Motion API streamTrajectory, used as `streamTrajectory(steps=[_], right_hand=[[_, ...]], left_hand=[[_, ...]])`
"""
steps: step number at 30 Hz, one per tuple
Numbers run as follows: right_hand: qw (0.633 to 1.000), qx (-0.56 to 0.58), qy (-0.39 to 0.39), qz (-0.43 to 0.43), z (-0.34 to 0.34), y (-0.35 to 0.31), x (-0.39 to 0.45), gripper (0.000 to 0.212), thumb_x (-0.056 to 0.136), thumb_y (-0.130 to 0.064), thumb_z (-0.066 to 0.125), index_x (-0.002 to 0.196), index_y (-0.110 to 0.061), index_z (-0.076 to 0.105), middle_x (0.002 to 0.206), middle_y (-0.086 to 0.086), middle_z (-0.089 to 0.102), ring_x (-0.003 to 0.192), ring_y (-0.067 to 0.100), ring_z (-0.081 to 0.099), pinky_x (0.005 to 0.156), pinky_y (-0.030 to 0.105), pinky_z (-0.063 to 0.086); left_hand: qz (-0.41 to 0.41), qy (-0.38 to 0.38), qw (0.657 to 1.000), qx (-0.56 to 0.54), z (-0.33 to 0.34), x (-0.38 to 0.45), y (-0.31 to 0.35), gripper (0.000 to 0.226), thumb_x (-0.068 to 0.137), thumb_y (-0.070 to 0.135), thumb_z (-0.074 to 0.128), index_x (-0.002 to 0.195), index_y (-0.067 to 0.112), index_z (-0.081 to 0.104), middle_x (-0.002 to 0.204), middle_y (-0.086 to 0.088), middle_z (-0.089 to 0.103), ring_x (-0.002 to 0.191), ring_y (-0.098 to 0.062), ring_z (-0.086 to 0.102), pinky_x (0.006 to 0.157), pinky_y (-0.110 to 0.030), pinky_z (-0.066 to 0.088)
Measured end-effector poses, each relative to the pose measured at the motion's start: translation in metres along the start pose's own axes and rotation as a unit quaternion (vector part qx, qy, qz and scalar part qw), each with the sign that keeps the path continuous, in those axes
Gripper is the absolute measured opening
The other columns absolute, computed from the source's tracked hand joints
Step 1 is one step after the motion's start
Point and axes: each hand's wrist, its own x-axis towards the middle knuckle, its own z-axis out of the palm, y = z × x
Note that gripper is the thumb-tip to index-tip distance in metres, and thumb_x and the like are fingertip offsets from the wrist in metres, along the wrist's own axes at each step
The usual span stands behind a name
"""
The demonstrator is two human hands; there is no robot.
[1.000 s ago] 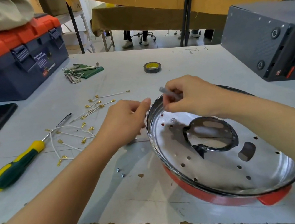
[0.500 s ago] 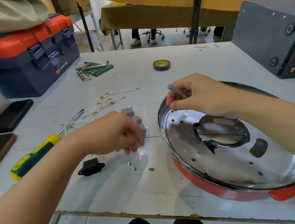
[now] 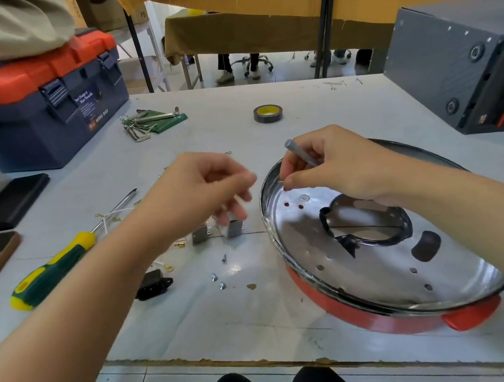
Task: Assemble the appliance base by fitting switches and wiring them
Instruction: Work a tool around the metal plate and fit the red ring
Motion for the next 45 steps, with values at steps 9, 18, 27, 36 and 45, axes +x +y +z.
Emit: streamTrajectory(steps=[9, 18, 27, 36, 45], right_hand=[[0.990, 0.140, 0.032, 0.013, -0.008, 0.001, -0.006, 0.009, 0.083, -0.006, 0.068, 0.075, -0.011, 0.068, 0.056, -0.003, 0.055, 0.050, 0.002, 0.047, 0.049, 0.011, 0.039], [0.983, 0.170, 0.070, 0.013, -0.011, 0.007, -0.006, 0.014, 0.081, -0.005, 0.070, 0.080, -0.012, 0.059, 0.052, -0.007, 0.054, 0.047, 0.003, 0.047, 0.046, 0.013, 0.039], [0.982, -0.159, 0.075, 0.062, -0.050, 0.032, -0.020, 0.015, 0.083, -0.028, 0.070, 0.084, -0.013, 0.065, 0.074, 0.000, 0.062, 0.063, 0.012, 0.050, 0.057, 0.025, 0.038], [0.900, -0.374, 0.097, 0.203, -0.088, 0.079, -0.038, 0.040, 0.085, -0.046, 0.063, 0.080, -0.008, 0.056, 0.075, 0.007, 0.055, 0.068, 0.021, 0.050, 0.057, 0.032, 0.038], [0.946, -0.210, 0.127, 0.211, -0.089, 0.093, -0.037, 0.046, 0.085, -0.026, 0.069, 0.063, -0.012, 0.031, 0.059, 0.004, 0.025, 0.055, 0.018, 0.022, 0.054, 0.033, 0.013]], left_hand=[[0.004, 0.034, 0.978, -0.205, 0.037, 0.016, 0.016, 0.008, 0.080, 0.002, 0.068, 0.088, 0.003, 0.069, 0.069, -0.008, 0.071, 0.061, -0.010, 0.066, 0.058, -0.016, 0.053], [-0.026, 0.033, 0.964, -0.262, 0.048, 0.020, 0.018, 0.004, 0.083, 0.004, 0.065, 0.080, 0.004, 0.065, 0.064, -0.003, 0.068, 0.062, -0.009, 0.063, 0.059, -0.018, 0.053], [-0.023, 0.086, 0.980, -0.179, 0.030, 0.029, 0.011, 0.008, 0.090, 0.000, 0.056, 0.084, 0.005, 0.059, 0.065, -0.006, 0.068, 0.053, -0.012, 0.063, 0.054, -0.019, 0.053], [-0.032, 0.107, 0.991, 0.068, 0.032, 0.036, -0.013, 0.022, 0.092, 0.028, 0.058, 0.080, 0.016, 0.073, 0.065, 0.002, 0.064, 0.052, -0.004, 0.055, 0.059, -0.023, 0.048], [-0.104, 0.012, 0.993, 0.056, 0.038, 0.032, -0.008, 0.041, 0.092, 0.039, 0.056, 0.071, 0.009, 0.074, 0.057, 0.000, 0.069, 0.046, -0.004, 0.060, 0.055, -0.017, 0.049]])
